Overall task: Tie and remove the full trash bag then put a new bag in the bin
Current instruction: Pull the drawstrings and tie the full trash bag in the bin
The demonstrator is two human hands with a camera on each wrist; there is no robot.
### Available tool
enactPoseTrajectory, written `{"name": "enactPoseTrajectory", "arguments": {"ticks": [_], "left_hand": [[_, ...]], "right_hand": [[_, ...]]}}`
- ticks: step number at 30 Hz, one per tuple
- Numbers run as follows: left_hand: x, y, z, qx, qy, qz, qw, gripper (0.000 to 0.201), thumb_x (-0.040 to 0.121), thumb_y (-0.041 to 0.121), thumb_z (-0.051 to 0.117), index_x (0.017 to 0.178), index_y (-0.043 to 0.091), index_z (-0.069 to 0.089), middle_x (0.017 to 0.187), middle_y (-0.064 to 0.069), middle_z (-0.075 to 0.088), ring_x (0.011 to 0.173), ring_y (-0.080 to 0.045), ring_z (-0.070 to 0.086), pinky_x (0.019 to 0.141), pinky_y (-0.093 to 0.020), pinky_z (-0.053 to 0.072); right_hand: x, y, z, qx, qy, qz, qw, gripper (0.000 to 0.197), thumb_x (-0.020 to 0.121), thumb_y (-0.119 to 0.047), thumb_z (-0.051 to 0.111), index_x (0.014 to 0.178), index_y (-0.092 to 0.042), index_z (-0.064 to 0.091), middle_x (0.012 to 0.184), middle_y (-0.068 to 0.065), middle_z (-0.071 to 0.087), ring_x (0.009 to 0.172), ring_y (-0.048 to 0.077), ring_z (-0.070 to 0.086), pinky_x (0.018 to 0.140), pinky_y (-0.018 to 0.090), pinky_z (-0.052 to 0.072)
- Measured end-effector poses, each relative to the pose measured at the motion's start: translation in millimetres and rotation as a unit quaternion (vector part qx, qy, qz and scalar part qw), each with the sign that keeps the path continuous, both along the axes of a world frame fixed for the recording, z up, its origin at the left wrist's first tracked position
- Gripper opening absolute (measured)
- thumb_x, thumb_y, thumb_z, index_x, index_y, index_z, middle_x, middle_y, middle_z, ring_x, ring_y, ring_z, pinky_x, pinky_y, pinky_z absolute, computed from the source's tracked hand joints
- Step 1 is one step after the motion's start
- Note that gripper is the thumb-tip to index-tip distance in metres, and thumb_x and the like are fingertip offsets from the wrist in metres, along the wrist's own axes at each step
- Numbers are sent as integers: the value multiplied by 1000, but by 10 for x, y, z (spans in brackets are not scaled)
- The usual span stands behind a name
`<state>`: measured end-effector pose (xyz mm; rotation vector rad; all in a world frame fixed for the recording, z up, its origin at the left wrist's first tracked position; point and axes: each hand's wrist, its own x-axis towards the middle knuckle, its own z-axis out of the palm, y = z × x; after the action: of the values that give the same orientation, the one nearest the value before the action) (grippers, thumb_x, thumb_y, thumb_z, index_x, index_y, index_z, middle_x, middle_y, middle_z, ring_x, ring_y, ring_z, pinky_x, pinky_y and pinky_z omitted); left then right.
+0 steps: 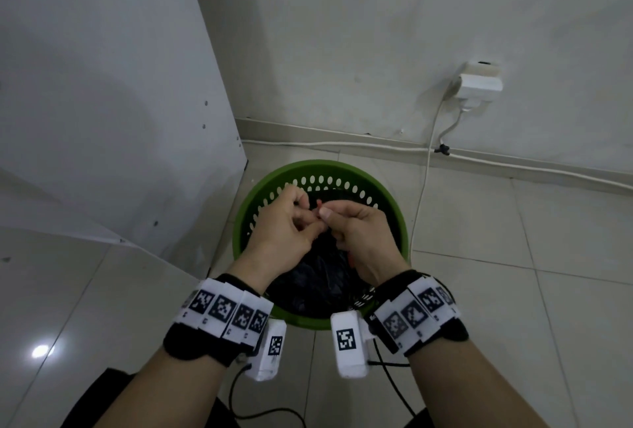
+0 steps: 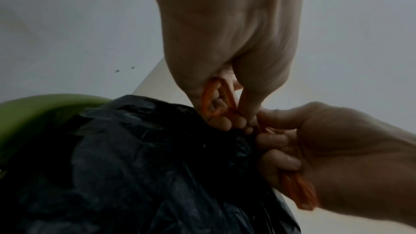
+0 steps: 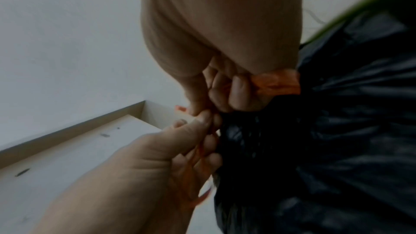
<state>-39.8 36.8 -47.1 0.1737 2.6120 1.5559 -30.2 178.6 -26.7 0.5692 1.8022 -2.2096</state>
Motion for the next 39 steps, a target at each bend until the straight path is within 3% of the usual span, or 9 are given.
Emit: {"name": "enactPoseTrajectory", "arguments": {"ticks": [5,8,13,17,23,27,31,35,39], "left_hand": [[86,23,30,-78,30,-40,996,34,85,3,67,91,25,43,86,3,66,79,-11,66,71,-31,56],[85,26,18,-39,74,-13,996,37,83,-2,66,97,25,45,93,5,67,88,-7,66,76,-21,55],[106,-8,-43,-23,115,9,993,40,84,-3,66,117,18,57,94,7,69,89,-1,63,82,-9,48],[65,-51,-114,-20,102,31,994,22,83,0,73,99,15,70,84,9,68,84,0,64,73,-9,48],[-11,-131,-179,15,-41,0,999,11,91,17,72,89,20,83,85,10,79,81,-1,73,80,-22,58],[-6,-162,-142,44,-52,-27,997,14,88,16,75,100,19,81,94,9,79,90,-3,74,87,-23,57],[11,-186,-158,-51,9,-11,999,13,85,18,78,76,28,77,73,17,74,70,3,68,68,-12,49],[36,-385,-160,-126,-5,-17,992,28,87,18,74,65,32,64,68,15,65,69,-7,63,64,-24,49],[63,-472,-183,-165,7,-25,986,29,88,23,70,66,35,58,72,15,58,77,-18,62,67,-30,49]], "right_hand": [[-18,-11,-97,141,37,-64,987,8,86,-10,74,82,-13,79,78,1,78,78,12,74,75,26,59],[-15,-7,-25,328,100,6,939,8,83,-20,74,78,-22,81,73,-11,75,71,-2,69,67,12,53],[-43,28,87,435,89,163,881,17,83,-28,72,69,-20,78,60,-6,70,53,8,62,50,23,50],[-75,144,137,314,-2,232,921,26,91,-16,63,68,-11,74,44,-9,58,40,-2,52,43,14,41],[-100,188,12,206,-50,203,956,19,92,-19,64,82,-10,79,86,11,77,90,26,74,87,39,59],[-112,147,-37,151,-75,156,973,17,93,-15,65,86,-5,77,86,16,77,87,29,74,81,38,61],[-103,109,-79,82,-96,81,989,15,89,-8,69,78,-4,76,68,10,74,65,19,73,62,27,59],[-135,213,-194,85,-112,-85,986,7,80,-2,73,79,-5,79,75,14,77,76,29,75,74,40,62],[-92,211,-302,136,-87,-81,984,7,84,-11,73,83,-11,80,78,7,78,82,24,75,81,43,62]]}}
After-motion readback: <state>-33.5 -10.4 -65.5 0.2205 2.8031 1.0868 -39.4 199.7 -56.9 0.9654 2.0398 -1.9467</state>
